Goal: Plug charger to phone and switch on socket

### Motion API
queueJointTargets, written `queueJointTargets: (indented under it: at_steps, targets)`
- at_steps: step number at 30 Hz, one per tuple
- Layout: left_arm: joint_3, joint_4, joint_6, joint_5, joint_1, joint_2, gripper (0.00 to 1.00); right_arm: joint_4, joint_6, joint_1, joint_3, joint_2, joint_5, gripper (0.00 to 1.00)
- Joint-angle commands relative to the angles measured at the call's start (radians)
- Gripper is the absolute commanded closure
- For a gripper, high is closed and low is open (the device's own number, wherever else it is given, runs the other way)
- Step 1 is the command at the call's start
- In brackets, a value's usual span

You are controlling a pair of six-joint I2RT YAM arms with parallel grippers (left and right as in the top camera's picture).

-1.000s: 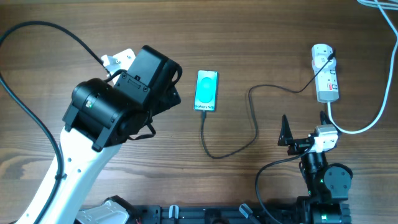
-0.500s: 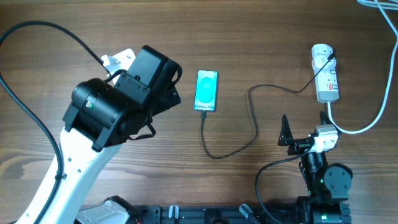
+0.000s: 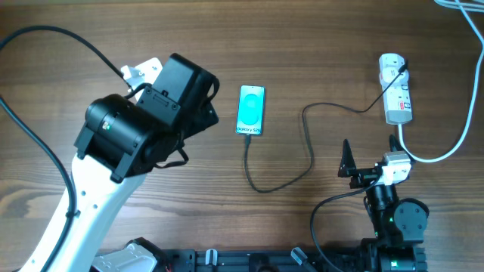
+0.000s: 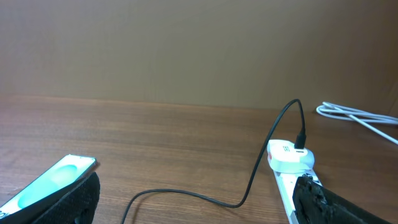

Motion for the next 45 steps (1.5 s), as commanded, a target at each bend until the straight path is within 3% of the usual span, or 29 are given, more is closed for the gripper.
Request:
queueJointTargets:
  at_steps: [1,3,9,18,21,25,30,34,38,45]
  targets:
    - [0.000,0.053,-0.017,-0.008,0.018,0.001,0.00,0.005,-0.010,-0.004,-0.001,-0.011,0.003,0.00]
    - [0.000,0.082,0.032,0.015,0.028,-0.002,0.00,0.005,-0.010,-0.004,-0.001,-0.011,0.003,0.00]
    - [0.000,0.228,0.378,0.185,0.091,-0.019,0.00,0.005,-0.010,-0.004,-0.001,-0.011,0.003,0.00]
    - [0.000,0.251,0.478,0.225,0.212,-0.084,0.00,0.005,-0.010,-0.004,-0.001,-0.011,0.003,0.00]
    - [0.000,0.274,0.706,0.393,0.264,-0.126,0.00,0.005,-0.010,-0.004,-0.001,-0.011,0.003,0.00]
    - [-0.034,0.290,0.745,0.423,0.318,-0.188,0.00,0.005,-0.010,-0.004,-0.001,-0.011,0.003,0.01]
    - [-0.323,0.498,0.746,0.426,0.388,-0.373,0.00,0.005,-0.010,-0.004,-0.001,-0.011,0.003,0.00]
    - [-0.639,0.781,0.758,0.478,0.455,-0.564,0.00,0.005,-0.010,-0.004,-0.001,-0.011,0.003,0.00]
    - [-0.923,1.019,0.920,0.659,0.542,-0.755,0.00,0.005,-0.010,-0.004,-0.001,-0.011,0.003,0.00]
    - [-1.182,1.076,0.919,0.691,0.671,-1.019,0.00,0.005,-0.010,-0.004,-0.001,-0.011,0.003,0.00]
